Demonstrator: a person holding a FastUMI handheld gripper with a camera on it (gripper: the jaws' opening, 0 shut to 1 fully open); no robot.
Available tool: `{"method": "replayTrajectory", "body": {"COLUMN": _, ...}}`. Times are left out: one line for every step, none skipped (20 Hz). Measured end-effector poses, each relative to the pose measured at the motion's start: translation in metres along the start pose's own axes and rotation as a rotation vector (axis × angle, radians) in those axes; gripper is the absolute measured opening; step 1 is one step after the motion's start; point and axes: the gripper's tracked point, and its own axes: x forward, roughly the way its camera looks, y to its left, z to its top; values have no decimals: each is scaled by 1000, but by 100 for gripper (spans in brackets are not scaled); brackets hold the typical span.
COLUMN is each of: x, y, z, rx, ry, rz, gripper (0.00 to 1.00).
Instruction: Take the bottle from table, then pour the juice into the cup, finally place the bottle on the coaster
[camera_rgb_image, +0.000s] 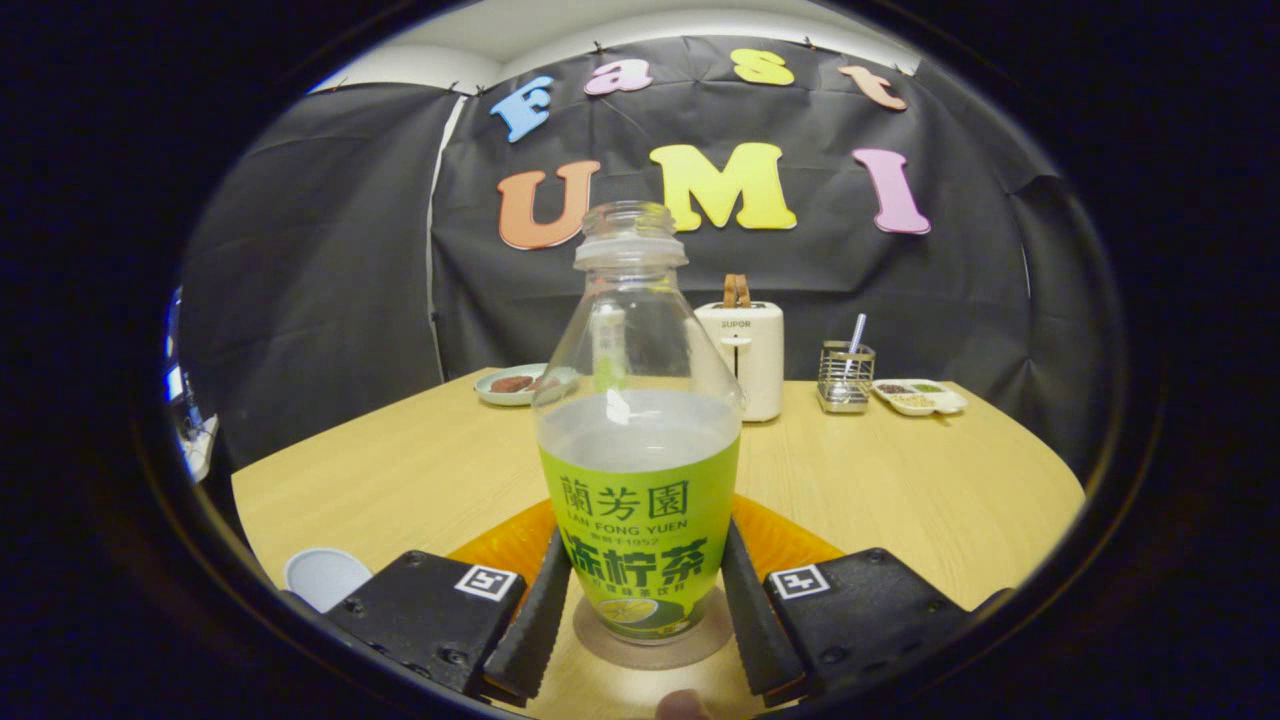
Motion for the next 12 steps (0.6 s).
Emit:
{"method": "replayTrajectory", "body": {"x": 1, "y": 0, "z": -2, "rx": 1, "ry": 2, "rz": 2, "gripper": 78}}
{"method": "replayTrajectory", "body": {"x": 1, "y": -1, "z": -3, "rx": -1, "ry": 1, "rz": -3, "gripper": 78}}
{"method": "replayTrajectory", "body": {"x": 1, "y": 0, "z": -4, "rx": -4, "ry": 1, "rz": -5, "gripper": 79}}
{"method": "replayTrajectory", "body": {"x": 1, "y": 1, "z": -4, "rx": -9, "ry": -6, "rz": -2, "gripper": 80}}
{"method": "replayTrajectory", "body": {"x": 2, "y": 0, "z": -4, "rx": -16, "ry": -6, "rz": -9, "gripper": 81}}
{"method": "replayTrajectory", "body": {"x": 2, "y": 0, "z": -5, "rx": -18, "ry": -8, "rz": -8, "gripper": 83}}
{"method": "replayTrajectory", "body": {"x": 2, "y": 2, "z": -6, "rx": -18, "ry": -5, "rz": -7, "gripper": 84}}
{"method": "replayTrajectory", "body": {"x": 1, "y": 3, "z": -8, "rx": -16, "ry": -2, "rz": -9, "gripper": 89}}
{"method": "replayTrajectory", "body": {"x": 1, "y": 3, "z": -8, "rx": -17, "ry": -3, "rz": -12, "gripper": 94}}
{"method": "replayTrajectory", "body": {"x": 0, "y": 2, "z": -6, "rx": -20, "ry": -8, "rz": -18, "gripper": 98}}
{"method": "replayTrajectory", "body": {"x": -3, "y": 0, "z": -3, "rx": -23, "ry": -16, "rz": -25, "gripper": 98}}
{"method": "replayTrajectory", "body": {"x": -8, "y": 2, "z": -2, "rx": -29, "ry": -25, "rz": -25, "gripper": 99}}
